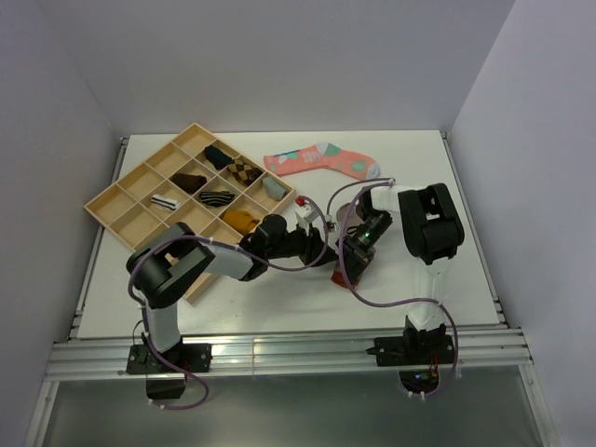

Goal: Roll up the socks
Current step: Roll the sock at the center of the board.

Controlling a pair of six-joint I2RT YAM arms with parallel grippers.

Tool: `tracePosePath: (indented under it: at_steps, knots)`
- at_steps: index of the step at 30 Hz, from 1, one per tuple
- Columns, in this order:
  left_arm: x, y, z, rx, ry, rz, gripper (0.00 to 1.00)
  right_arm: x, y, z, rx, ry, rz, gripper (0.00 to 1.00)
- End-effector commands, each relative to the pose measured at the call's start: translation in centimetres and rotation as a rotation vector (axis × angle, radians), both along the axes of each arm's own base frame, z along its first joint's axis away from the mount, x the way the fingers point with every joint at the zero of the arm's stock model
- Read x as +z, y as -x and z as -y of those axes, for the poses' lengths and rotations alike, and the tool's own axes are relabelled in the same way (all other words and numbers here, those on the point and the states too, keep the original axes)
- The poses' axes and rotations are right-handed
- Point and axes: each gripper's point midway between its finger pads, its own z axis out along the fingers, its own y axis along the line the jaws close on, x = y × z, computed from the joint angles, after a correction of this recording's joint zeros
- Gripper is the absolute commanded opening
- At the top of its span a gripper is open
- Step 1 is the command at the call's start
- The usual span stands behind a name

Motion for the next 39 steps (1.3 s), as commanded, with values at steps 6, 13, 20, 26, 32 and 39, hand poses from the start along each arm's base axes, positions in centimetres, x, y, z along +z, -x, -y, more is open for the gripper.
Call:
tracePosePath:
  at_steps: [6,13,20,26,32,39]
  knots:
    - [0.6,2.7,2.3,-0.180,0.109,-0.014,0.35,0.2,-0.7,0.1,-0.030,0.001,-0.017,0.23]
    - [-0.7,3.4,2.9,-0.232,0.110,-0.050,0.40,0.1,-0.9,0.2,-0.043,0.005,-0.018,0.23]
    - [-1.9,3.6,3.0,-0.244,0.084,-0.071,0.43,0.2,-1.1,0.4,-0.054,0.010,-0.017,0.23]
    - [-2.9,3.4,3.1,-0.236,0.058,-0.078,0.43,0.2,-1.0,0.6,-0.047,0.012,-0.012,0.22]
    - [-3.6,3.2,3.2,-0.234,0.042,-0.088,0.43,0.2,-0.9,0.7,-0.050,0.012,-0.014,0.22]
    - [-4.2,3.7,2.9,-0.250,0.022,-0.100,0.43,0.3,-1.5,0.7,-0.070,0.017,-0.010,0.22]
